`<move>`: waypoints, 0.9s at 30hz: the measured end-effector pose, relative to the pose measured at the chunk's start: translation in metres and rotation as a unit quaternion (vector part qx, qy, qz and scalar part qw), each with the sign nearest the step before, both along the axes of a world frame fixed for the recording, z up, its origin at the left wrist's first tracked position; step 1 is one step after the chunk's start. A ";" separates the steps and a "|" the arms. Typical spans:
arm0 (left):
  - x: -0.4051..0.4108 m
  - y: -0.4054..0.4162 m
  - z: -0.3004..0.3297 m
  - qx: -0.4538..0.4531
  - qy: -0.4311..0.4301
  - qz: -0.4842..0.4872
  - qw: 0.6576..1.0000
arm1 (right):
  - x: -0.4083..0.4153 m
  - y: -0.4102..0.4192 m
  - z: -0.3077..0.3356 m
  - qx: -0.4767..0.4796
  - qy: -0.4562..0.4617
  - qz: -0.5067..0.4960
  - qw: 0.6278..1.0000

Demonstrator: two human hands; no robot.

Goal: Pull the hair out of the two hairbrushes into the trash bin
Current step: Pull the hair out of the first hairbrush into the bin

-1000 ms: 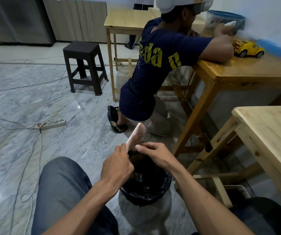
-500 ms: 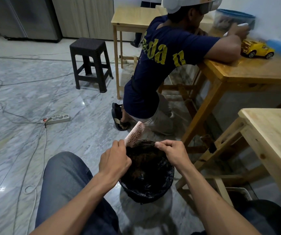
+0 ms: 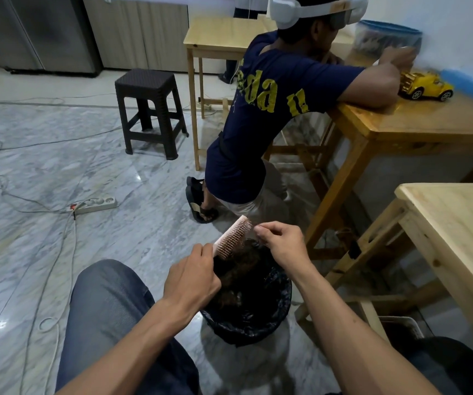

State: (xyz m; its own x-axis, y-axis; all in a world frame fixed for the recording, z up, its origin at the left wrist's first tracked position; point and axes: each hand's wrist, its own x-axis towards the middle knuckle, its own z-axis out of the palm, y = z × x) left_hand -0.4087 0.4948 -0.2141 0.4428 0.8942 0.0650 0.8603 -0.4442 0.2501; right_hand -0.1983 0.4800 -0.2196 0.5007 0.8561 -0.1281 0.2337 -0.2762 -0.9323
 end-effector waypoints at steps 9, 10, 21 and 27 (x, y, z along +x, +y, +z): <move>0.001 0.004 0.006 -0.013 0.004 0.031 0.999 | 0.004 -0.016 -0.004 0.013 0.006 -0.085 0.996; 0.002 0.003 0.006 -0.012 0.006 0.026 1.000 | 0.005 -0.016 -0.007 0.003 0.020 -0.098 0.995; 0.001 -0.001 0.002 -0.011 0.011 -0.008 1.000 | -0.002 -0.008 -0.005 -0.024 0.014 0.029 0.999; -0.015 0.004 0.005 -0.020 0.015 0.006 1.000 | 0.012 -0.006 -0.001 -0.037 0.005 -0.142 0.989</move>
State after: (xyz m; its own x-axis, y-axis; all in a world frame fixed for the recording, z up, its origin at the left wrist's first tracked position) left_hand -0.4233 0.4990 -0.2087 0.4325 0.9015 0.0159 0.8735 -0.4233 0.2405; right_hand -0.1865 0.4743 -0.2205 0.7182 0.6689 -0.1917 0.1275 -0.3974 -0.9088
